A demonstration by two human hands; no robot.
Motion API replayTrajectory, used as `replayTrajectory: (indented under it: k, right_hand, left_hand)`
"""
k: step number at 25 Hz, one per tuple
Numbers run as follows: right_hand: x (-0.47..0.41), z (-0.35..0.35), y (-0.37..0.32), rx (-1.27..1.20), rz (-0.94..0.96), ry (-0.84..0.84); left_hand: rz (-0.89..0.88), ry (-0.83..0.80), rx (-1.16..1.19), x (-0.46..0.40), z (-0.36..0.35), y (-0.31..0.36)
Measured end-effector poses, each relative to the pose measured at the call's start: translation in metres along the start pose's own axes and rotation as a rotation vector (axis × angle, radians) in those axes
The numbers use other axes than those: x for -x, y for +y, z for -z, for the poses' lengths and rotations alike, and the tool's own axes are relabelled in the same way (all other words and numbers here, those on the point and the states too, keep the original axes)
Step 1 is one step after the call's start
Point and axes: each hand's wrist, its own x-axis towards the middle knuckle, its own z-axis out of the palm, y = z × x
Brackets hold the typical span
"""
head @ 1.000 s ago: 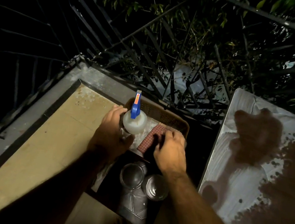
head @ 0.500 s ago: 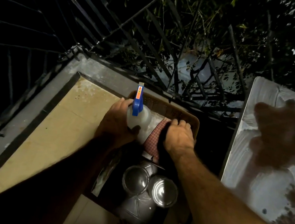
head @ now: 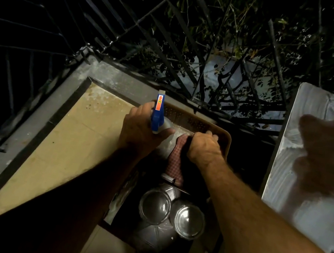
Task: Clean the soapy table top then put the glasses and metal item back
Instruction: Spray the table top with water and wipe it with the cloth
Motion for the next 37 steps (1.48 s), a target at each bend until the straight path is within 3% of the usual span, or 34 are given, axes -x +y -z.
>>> replayTrajectory:
  k: [5, 10, 17, 23, 28, 35, 37]
  right_hand:
    - [-0.002, 0.000, 0.001, -0.006, -0.005, -0.048]
    - [-0.002, 0.004, 0.008, 0.071, 0.040, -0.066]
    - [-0.001, 0.006, 0.015, 0.134, 0.111, -0.021]
    - [0.008, 0.017, 0.017, -0.018, 0.137, -0.071]
    - [0.031, 0.043, 0.026, -0.161, 0.149, -0.124]
    - [0.108, 0.071, 0.052, -0.496, 0.140, -0.055]
    - [0.131, 0.081, 0.063, -0.585, 0.149, -0.022]
  left_hand:
    - [0.086, -0.103, 0.255, -0.006, 0.002, 0.008]
    - [0.188, -0.185, 0.360, -0.009, 0.003, 0.011]
    - [0.250, -0.169, 0.515, -0.009, -0.006, 0.008]
    - [0.317, -0.170, 0.587, -0.013, 0.001, 0.024]
    - [0.250, -0.048, 0.632, -0.007, 0.029, 0.051]
    - [0.129, 0.063, 0.614, 0.019, 0.079, 0.094]
    - [0.151, 0.023, 0.630, 0.029, 0.092, 0.111]
